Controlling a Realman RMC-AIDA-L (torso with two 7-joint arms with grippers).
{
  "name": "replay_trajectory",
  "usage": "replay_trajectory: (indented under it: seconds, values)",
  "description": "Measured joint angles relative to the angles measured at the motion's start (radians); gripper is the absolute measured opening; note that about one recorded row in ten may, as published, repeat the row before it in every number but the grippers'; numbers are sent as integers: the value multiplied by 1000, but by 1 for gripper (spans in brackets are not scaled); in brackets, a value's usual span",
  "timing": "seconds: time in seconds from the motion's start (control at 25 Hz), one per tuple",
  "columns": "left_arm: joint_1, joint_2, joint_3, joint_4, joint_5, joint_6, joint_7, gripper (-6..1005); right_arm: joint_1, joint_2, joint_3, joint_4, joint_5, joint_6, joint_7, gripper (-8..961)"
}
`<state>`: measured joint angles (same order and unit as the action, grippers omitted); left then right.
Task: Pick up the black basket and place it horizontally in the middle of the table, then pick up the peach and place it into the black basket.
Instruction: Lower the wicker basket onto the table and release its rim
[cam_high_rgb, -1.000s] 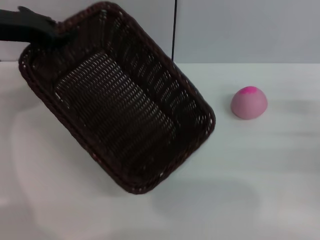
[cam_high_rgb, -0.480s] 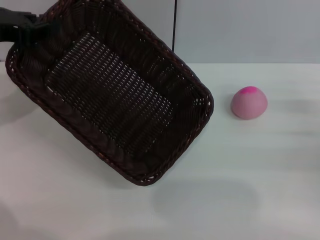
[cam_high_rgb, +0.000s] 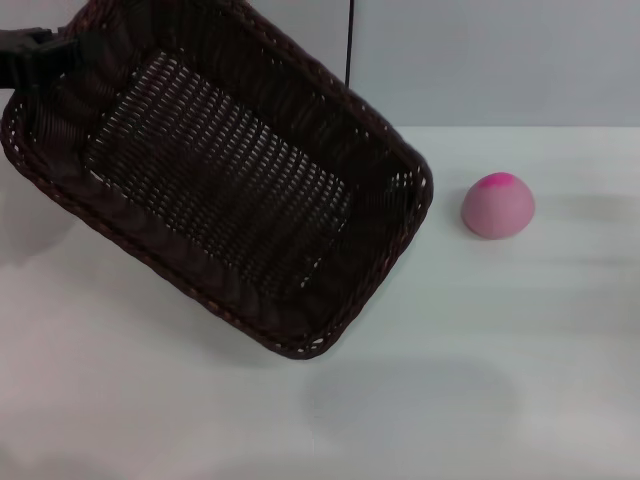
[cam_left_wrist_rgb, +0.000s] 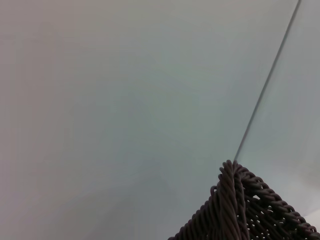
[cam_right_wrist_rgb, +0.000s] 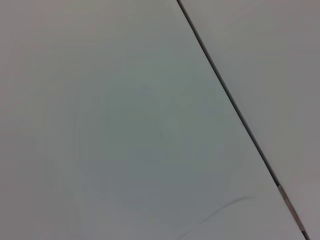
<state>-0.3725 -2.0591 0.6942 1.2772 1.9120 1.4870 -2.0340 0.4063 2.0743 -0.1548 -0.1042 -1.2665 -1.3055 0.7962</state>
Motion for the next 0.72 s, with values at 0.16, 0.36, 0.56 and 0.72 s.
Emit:
replay_trajectory:
  seconds: [0.16,0.36,0.56,0.72]
  values:
    - [16,0,0,-12,-50,1,-3,198,5,0,0,0,1,17,0,735]
    - [23,-1,-3,-34,-87,-7,-9,198,10,0,0,-1,2,23,0,735]
    - [51,-7,-7,-89,-156,-45,-18,199,11,0,0,-3,3,30,0,735]
    - [82,-8,-4,-142,-211,-71,-3,199,11,0,0,-4,3,35,0,735]
